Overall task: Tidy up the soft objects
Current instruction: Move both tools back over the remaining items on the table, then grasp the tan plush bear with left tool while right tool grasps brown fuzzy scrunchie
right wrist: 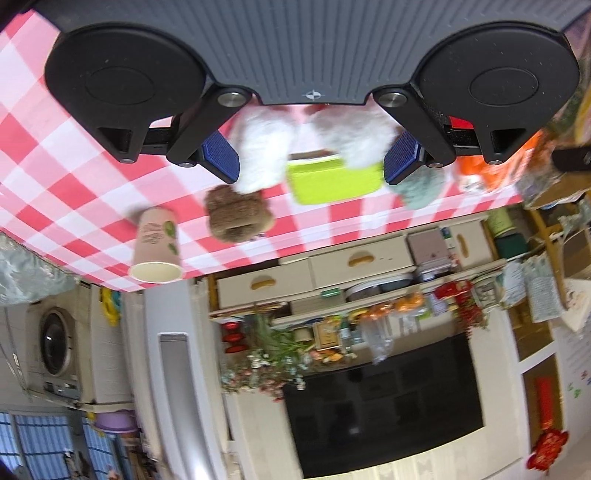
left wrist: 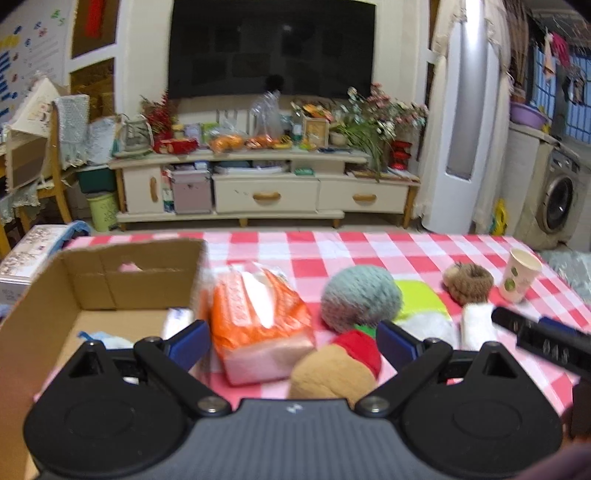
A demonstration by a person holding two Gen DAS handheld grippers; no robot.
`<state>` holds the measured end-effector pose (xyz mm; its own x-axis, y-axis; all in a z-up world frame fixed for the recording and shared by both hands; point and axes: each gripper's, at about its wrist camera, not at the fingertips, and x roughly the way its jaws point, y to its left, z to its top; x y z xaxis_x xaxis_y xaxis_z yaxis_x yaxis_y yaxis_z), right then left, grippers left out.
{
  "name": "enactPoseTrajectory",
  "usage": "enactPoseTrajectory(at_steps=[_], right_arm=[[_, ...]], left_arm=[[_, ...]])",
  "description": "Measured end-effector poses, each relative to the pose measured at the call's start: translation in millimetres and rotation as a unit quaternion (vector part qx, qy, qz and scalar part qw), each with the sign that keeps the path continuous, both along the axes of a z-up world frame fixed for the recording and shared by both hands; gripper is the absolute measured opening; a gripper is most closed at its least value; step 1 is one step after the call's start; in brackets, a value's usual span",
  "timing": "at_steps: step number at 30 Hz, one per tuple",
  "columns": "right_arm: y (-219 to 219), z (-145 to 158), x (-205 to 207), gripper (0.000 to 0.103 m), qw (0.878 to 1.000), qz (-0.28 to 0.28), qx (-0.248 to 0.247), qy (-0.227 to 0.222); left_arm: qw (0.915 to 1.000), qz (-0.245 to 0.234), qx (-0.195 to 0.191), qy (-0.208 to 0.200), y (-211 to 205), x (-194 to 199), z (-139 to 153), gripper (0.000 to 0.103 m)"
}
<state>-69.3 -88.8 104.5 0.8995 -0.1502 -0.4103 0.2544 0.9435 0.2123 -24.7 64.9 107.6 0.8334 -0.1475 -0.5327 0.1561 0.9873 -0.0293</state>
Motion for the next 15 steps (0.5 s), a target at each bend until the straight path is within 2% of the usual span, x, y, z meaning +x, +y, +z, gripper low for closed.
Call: enactPoseTrajectory(at_steps=[8, 15], right_arm=[[-49.4, -17.7, 13.9, 0.103, 0.999, -0.042, 0.014, 0.015], [-90.4, -33.4, 41.7, 0.103, 0.999, -0.016, 0.029, 0.043]], left_arm=[[0.9985, -0.040, 0.021, 0.031, -28.4, 3.3, -20.3, 0.096], [0.9964, -0.043, 0.048, 0.055, -46.0, 14.3, -40.7, 0.096]])
